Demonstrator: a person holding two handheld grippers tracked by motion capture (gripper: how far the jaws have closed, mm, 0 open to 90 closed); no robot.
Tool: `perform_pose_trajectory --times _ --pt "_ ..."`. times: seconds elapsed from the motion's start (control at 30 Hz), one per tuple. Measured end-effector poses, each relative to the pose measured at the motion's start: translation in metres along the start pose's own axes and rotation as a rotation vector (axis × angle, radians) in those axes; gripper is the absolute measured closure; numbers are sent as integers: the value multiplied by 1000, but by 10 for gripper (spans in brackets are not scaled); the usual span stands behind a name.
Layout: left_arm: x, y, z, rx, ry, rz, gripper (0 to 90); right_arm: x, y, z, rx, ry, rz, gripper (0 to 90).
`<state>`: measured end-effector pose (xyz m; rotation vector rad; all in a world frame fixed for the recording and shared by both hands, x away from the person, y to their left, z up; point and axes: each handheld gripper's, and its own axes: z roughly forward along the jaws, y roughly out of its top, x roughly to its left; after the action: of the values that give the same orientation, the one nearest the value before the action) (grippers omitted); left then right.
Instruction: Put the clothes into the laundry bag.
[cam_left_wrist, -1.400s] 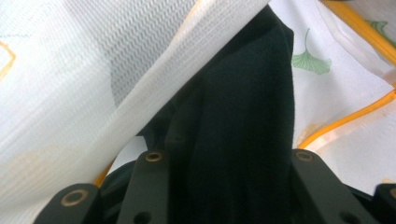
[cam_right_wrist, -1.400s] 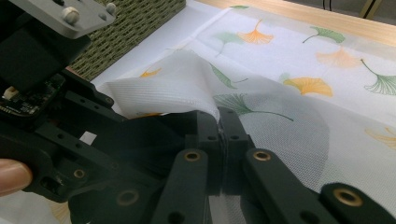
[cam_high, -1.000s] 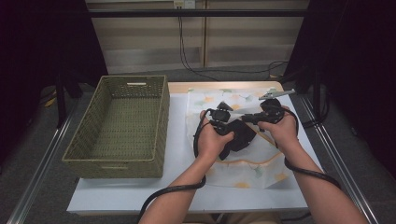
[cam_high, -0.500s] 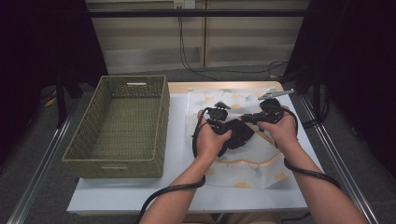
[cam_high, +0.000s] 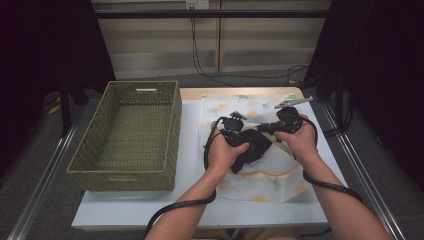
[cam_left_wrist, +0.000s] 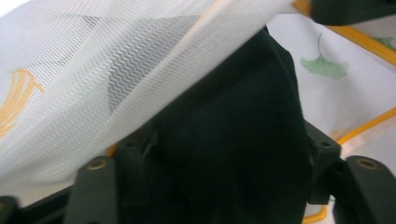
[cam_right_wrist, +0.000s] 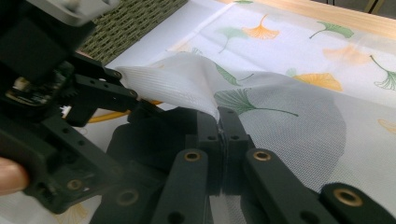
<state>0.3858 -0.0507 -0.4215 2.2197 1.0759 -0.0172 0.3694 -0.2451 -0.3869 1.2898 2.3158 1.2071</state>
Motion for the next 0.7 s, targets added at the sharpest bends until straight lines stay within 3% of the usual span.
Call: perform_pose_trajectory --times 0.2,0.37,0.7 --pt "-1 -3 -9 9 5 17 228 1 1 5 -4 2 0 900" --pt "-1 -7 -14 51 28 45 166 3 3 9 1 2 -6 900" --pt "1 -13 -16 105 32 63 147 -1 6 12 -3 -7 3 900"
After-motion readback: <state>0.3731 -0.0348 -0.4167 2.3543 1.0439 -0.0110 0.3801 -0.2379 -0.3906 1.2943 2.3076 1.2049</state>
